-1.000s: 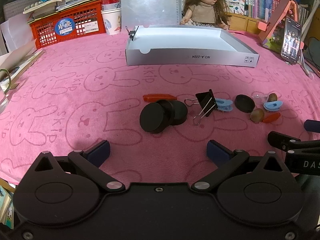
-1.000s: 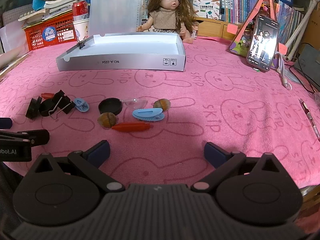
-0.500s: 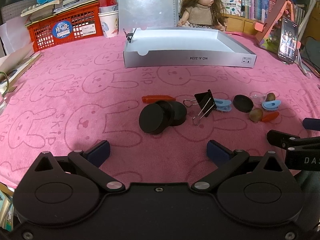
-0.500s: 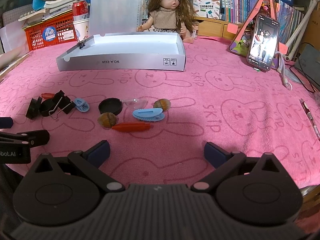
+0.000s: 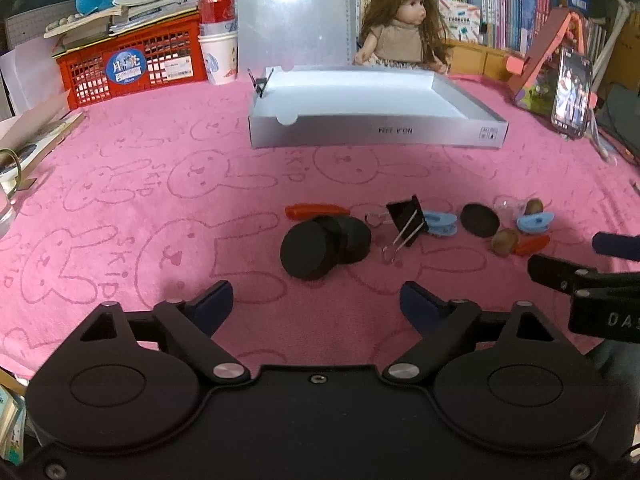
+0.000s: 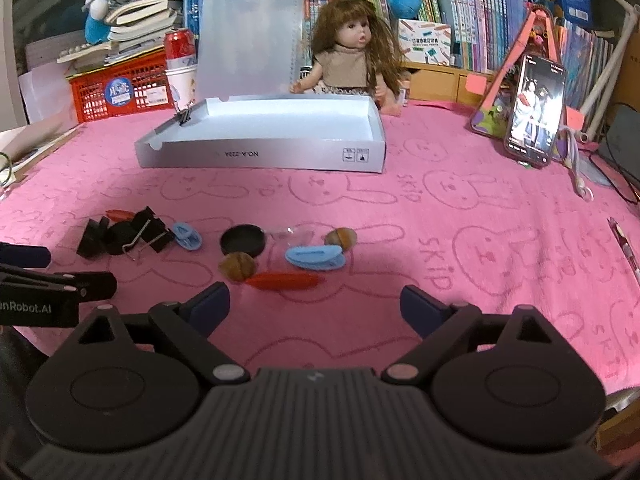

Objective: Organize rigid objects
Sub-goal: 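Grasp a black disc with the left tool while the right tool grasps the red stick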

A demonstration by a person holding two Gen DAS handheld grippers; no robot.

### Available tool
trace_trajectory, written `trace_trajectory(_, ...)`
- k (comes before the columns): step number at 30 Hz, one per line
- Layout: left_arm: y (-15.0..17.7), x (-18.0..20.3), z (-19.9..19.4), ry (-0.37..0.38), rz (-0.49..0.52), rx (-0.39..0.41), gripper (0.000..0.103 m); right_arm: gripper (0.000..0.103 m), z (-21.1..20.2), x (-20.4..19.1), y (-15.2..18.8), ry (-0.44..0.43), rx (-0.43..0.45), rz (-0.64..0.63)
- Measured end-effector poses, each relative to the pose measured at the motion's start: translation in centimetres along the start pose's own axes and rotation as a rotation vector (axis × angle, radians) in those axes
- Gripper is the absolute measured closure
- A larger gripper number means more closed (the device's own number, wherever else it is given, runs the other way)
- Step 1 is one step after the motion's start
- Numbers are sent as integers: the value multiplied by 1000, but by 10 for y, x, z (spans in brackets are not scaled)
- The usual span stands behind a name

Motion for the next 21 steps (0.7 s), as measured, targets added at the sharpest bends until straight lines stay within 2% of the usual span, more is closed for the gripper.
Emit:
trace_trajectory(5, -2, -5, -15, 50, -23, 57, 27, 15, -1, -4, -1, -6, 16, -27)
trace_trajectory(8, -4, -7, -18, 67, -26, 70, 36, 19, -2, -7, -1, -12, 22, -45)
trace_trajectory(10, -4, -9, -18, 66, -34, 73, 48, 23, -2, -7, -1, -18, 24, -44)
trace_trajectory(13, -5, -13, -15, 67, -49, 73, 55, 27, 0, -7, -2, -29, 27, -41)
trace_trajectory(21, -7, -23, -9, 158, -63, 105, 60, 36, 7, -7, -4, -50, 30, -39)
Point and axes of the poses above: each gripper's, at about its wrist camera, not at the fingertips, and z roughly the way its jaws point, x to its right, y to its underside, the point moved 2 cm from there along z, roughly the way its jaws point, and after that the axes turned 14 degrees about -x, right-handed, at the moved point
